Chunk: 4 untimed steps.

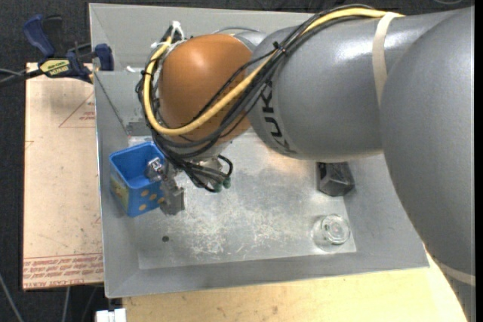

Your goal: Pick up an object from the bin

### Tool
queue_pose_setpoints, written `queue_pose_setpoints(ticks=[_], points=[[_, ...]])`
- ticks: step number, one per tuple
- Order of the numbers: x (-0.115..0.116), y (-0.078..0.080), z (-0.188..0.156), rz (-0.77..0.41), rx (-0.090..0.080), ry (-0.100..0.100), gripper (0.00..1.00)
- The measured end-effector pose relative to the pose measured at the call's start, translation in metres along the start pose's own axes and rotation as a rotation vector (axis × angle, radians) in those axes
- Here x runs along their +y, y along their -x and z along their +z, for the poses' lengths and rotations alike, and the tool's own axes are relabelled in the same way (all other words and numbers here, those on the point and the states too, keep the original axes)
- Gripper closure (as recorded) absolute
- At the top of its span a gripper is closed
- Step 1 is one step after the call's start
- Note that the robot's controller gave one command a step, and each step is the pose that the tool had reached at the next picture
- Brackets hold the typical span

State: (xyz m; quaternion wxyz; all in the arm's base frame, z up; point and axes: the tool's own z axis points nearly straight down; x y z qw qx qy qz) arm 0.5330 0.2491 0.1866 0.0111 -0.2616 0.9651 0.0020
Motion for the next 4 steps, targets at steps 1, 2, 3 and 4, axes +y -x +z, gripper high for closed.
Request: queue_pose_setpoints(ticks=[1, 2, 3, 4], points=[[0.0000, 0.0000, 0.0000, 0.000, 0.000, 0.000, 1.00], [0.0000, 0.0000, 0.0000, 0.000, 0.000, 0.000, 1.00], [0.0000, 0.0000, 0.0001, 0.000, 0.000, 0.000, 1.00], [0.0000, 0.0000, 0.0001, 0.000, 0.000, 0.000, 1.00]])
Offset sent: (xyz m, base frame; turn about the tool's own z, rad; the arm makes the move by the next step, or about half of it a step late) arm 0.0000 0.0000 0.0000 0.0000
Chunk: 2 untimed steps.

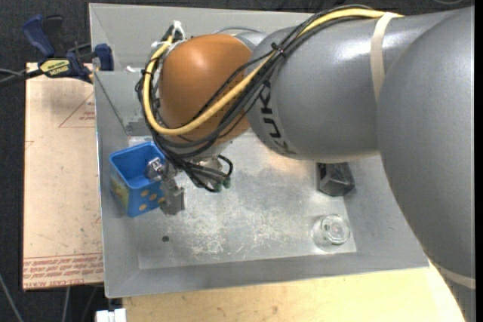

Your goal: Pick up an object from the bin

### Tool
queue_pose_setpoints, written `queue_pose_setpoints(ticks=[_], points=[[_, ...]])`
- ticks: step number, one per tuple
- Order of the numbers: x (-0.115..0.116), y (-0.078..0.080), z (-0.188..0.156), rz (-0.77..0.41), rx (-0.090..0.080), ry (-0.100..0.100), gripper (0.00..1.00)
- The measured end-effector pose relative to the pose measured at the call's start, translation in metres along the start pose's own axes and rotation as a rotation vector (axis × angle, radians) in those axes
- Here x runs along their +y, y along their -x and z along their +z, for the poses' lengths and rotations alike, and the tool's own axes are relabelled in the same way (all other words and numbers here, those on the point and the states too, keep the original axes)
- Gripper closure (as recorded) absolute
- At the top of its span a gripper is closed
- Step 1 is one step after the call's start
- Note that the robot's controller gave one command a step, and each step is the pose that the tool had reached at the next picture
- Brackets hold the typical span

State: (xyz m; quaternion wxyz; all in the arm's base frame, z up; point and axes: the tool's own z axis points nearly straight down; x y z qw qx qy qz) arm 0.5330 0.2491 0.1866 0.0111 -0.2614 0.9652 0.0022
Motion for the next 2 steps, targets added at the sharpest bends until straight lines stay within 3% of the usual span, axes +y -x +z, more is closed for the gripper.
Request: queue_pose_setpoints(ticks=[2], points=[[-0.0001, -0.0001, 0.0001, 0.000, 0.000, 0.000, 1.00]])
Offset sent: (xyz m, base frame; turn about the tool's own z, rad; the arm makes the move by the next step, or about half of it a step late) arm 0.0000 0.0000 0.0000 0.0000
